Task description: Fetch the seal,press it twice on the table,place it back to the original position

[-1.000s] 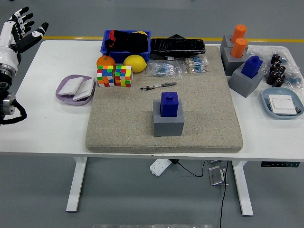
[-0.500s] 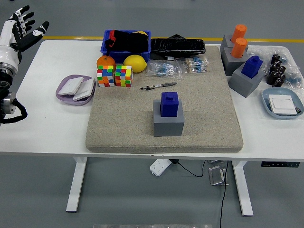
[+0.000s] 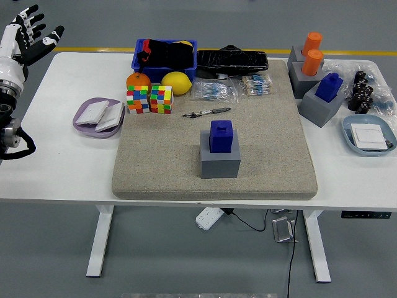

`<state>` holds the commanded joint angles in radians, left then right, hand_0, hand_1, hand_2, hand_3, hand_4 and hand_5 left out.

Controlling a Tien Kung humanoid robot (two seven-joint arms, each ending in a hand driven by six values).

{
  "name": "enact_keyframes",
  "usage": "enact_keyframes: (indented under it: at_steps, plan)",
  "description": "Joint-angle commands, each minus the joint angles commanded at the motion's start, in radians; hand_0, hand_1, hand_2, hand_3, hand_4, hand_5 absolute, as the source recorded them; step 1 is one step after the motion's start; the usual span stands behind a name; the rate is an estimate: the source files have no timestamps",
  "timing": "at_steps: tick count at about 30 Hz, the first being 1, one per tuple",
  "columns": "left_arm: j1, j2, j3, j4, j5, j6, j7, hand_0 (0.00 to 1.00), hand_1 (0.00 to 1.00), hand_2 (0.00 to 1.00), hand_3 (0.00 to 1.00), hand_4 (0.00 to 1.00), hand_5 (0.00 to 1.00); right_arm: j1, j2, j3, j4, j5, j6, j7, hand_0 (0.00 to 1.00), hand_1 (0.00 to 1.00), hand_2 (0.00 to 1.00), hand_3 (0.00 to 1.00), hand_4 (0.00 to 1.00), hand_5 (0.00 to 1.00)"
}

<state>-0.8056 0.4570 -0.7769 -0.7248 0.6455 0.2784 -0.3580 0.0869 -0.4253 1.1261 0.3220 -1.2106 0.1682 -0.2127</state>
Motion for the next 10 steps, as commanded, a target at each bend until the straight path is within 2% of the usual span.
enact_keyframes:
  at_steps: [10]
  plan:
    - [-0.003, 0.003, -0.003, -0.005, 0.002, 0.001, 0.0, 0.898, 0.873, 0.902, 0.926, 0.805, 0.293, 0.002, -0.003, -0.003, 0.003, 0.001, 0.0, 0.0, 0.937, 0.784, 0.789, 0.797, 0.848, 0.498]
